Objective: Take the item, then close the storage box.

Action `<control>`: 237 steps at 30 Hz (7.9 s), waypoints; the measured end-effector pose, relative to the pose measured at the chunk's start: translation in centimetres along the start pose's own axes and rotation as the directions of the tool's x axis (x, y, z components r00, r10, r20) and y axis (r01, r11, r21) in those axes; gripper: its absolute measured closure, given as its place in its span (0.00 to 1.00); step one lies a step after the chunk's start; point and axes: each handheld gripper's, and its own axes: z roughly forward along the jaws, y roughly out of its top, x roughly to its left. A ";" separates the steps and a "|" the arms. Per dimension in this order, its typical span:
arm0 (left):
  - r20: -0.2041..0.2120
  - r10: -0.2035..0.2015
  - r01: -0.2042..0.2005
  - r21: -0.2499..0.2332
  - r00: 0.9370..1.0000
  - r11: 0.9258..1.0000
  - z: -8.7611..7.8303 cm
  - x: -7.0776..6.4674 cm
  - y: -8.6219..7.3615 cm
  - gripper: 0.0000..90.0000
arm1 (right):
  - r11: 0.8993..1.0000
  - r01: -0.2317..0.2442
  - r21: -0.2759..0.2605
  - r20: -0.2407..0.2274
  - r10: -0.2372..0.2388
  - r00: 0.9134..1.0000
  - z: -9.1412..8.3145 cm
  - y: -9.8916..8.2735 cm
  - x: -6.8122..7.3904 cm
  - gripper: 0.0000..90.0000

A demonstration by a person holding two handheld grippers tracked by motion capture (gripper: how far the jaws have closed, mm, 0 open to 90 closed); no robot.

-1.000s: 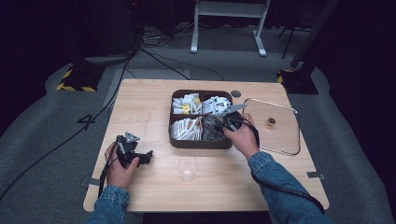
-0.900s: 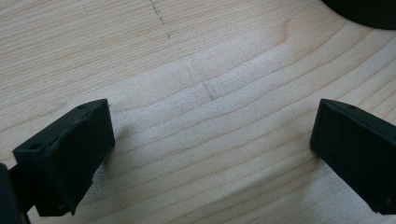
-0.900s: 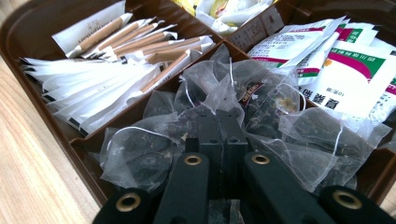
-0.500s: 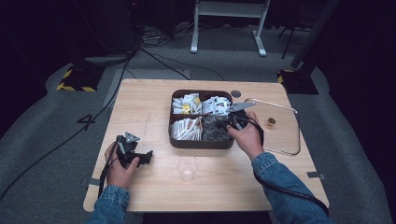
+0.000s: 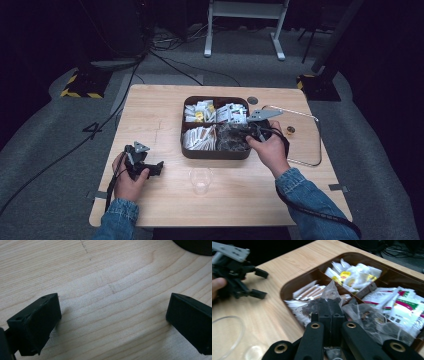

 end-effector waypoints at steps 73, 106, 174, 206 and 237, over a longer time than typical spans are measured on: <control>0.000 0.001 -0.001 0.002 1.000 1.000 0.0 0.0 0.0 0.00 | 0.972 0.186 0.146 -0.283 -0.139 0.949 3.2 -2.0 11.5 0.80; 0.001 0.000 0.000 -0.001 1.000 1.000 0.0 0.0 0.0 0.00 | 0.999 0.015 -0.039 -0.075 -0.018 0.997 -1.7 0.6 5.5 0.57; 0.010 0.008 -0.008 -0.003 1.000 1.000 0.0 0.3 -0.1 0.00 | 0.876 -0.482 -0.004 0.570 0.398 0.719 -4.3 -9.8 -18.4 0.43; 0.009 0.009 -0.009 -0.002 1.000 1.000 -0.1 0.3 -0.1 0.00 | 0.875 -0.482 0.044 0.579 0.371 0.726 -2.9 -12.1 -18.3 0.66; 0.009 0.009 -0.009 -0.002 1.000 1.000 -0.1 0.3 -0.1 0.00 | 0.923 -0.385 0.022 0.546 0.311 0.778 -6.9 -6.6 -16.5 0.66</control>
